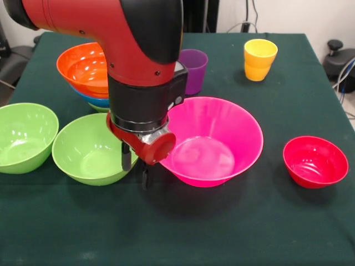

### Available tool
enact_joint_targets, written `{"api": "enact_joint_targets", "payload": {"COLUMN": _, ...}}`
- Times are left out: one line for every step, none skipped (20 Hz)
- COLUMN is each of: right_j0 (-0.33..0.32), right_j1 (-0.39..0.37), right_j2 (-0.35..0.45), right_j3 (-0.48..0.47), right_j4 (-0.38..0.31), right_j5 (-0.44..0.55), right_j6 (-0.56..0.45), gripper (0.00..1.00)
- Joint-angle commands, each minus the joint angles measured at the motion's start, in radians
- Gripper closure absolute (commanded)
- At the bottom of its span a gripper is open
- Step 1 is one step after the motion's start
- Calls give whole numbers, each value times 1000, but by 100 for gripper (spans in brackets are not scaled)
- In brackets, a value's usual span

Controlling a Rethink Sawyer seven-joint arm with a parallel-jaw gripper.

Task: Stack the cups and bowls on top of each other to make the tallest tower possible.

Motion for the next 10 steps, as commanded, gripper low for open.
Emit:
{"api": "enact_joint_targets", "payload": {"right_j0": 2, "right_j1": 28, "right_j2": 52, "right_j3": -44, "right_j4": -83, "right_j5": 136, "right_j6": -243, "gripper": 0}}
{"api": "enact_joint_targets", "payload": {"right_j0": -1, "right_j1": 26, "right_j2": 53, "right_j3": -42, "right_j4": -83, "right_j5": 134, "right_j6": -245, "gripper": 0}}
{"api": "enact_joint_targets", "payload": {"right_j0": -3, "right_j1": 23, "right_j2": 52, "right_j3": -40, "right_j4": -83, "right_j5": 136, "right_j6": -248, "gripper": 0}}
{"api": "enact_joint_targets", "payload": {"right_j0": -6, "right_j1": 16, "right_j2": 52, "right_j3": -28, "right_j4": -81, "right_j5": 136, "right_j6": -249, "gripper": 0}}
{"api": "enact_joint_targets", "payload": {"right_j0": -10, "right_j1": 11, "right_j2": 51, "right_j3": -19, "right_j4": -81, "right_j5": 138, "right_j6": -251, "gripper": 0}}
{"api": "enact_joint_targets", "payload": {"right_j0": -13, "right_j1": -2, "right_j2": 50, "right_j3": 3, "right_j4": -81, "right_j5": 126, "right_j6": -250, "gripper": 0}}
{"api": "enact_joint_targets", "payload": {"right_j0": -14, "right_j1": -9, "right_j2": 47, "right_j3": 13, "right_j4": -82, "right_j5": 127, "right_j6": -253, "gripper": 0}}
{"api": "enact_joint_targets", "payload": {"right_j0": -19, "right_j1": -16, "right_j2": 47, "right_j3": 29, "right_j4": -82, "right_j5": 119, "right_j6": -255, "gripper": 0}}
{"api": "enact_joint_targets", "payload": {"right_j0": -21, "right_j1": -18, "right_j2": 45, "right_j3": 40, "right_j4": -84, "right_j5": 113, "right_j6": -254, "gripper": 0}}
{"api": "enact_joint_targets", "payload": {"right_j0": -22, "right_j1": -26, "right_j2": 44, "right_j3": 64, "right_j4": -86, "right_j5": 93, "right_j6": -250, "gripper": 0}}
